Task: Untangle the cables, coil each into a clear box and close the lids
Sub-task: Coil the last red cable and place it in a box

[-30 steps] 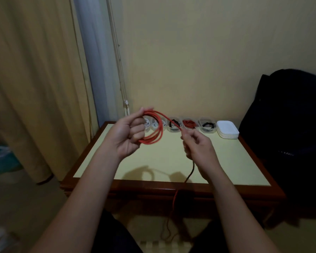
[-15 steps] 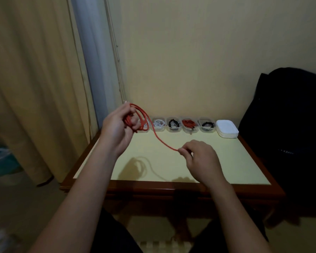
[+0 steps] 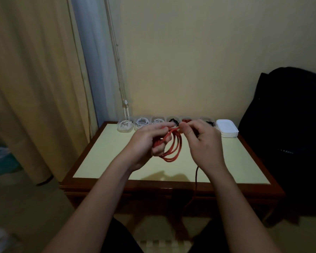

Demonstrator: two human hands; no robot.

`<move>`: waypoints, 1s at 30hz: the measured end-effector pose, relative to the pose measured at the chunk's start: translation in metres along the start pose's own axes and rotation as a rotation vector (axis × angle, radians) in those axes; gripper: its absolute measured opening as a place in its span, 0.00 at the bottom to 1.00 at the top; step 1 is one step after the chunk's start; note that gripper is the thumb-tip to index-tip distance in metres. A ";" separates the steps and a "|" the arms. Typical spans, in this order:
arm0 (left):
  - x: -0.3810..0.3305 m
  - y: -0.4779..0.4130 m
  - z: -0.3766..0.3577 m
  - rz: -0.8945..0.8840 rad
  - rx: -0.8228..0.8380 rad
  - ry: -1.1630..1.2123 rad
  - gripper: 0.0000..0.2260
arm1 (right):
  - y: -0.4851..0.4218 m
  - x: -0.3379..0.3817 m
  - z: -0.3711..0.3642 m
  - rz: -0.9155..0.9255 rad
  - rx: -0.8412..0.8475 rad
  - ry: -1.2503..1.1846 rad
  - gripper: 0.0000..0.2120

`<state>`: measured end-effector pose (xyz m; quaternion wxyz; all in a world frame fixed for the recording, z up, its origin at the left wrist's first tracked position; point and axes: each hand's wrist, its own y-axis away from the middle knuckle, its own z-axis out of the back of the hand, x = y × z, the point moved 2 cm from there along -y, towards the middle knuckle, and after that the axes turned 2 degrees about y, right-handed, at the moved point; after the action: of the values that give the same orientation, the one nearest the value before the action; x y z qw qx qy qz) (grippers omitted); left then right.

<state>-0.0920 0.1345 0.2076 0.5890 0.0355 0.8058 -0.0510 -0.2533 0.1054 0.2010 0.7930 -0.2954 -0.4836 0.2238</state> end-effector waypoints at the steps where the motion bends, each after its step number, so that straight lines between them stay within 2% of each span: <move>1: 0.000 0.000 -0.002 0.031 0.032 0.085 0.16 | -0.001 -0.002 -0.001 -0.042 -0.031 -0.003 0.09; 3: -0.001 0.000 -0.005 0.067 0.082 0.244 0.19 | -0.001 -0.005 -0.002 -0.152 -0.005 -0.022 0.12; 6: -0.001 0.000 -0.008 0.064 0.106 0.354 0.22 | 0.005 -0.002 -0.006 -0.314 0.210 -0.212 0.21; 7: 0.000 0.001 -0.008 0.056 0.099 0.362 0.22 | 0.007 -0.001 -0.008 -0.328 0.273 -0.251 0.19; 9: 0.003 0.001 -0.008 0.063 0.085 0.367 0.22 | 0.009 -0.001 -0.011 -0.273 0.330 -0.226 0.08; 10: 0.004 0.000 -0.007 0.070 0.074 0.342 0.20 | 0.008 -0.003 -0.012 -0.245 0.335 -0.177 0.04; 14: 0.002 -0.001 -0.002 0.077 0.040 0.056 0.15 | 0.004 -0.008 -0.011 -0.207 0.342 -0.025 0.10; 16: 0.000 -0.001 0.001 0.098 0.084 0.031 0.15 | 0.002 -0.008 -0.011 -0.207 0.357 0.013 0.12; 20: 0.000 -0.001 0.001 0.120 0.115 0.083 0.16 | 0.000 -0.003 -0.016 -0.189 0.345 0.075 0.12; 24: 0.005 -0.001 -0.011 0.041 0.082 0.180 0.19 | -0.002 0.000 -0.022 -0.187 0.323 0.027 0.11; 28: 0.006 -0.006 -0.009 0.038 0.063 0.396 0.18 | -0.003 -0.001 -0.019 -0.244 0.279 -0.138 0.06; 30: 0.002 -0.008 -0.002 0.055 0.052 0.506 0.17 | -0.005 0.000 -0.013 -0.257 0.276 -0.223 0.08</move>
<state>-0.0955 0.1267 0.2065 0.3688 0.0840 0.9246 -0.0451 -0.2417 0.0984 0.1995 0.7894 -0.0932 -0.5669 0.2160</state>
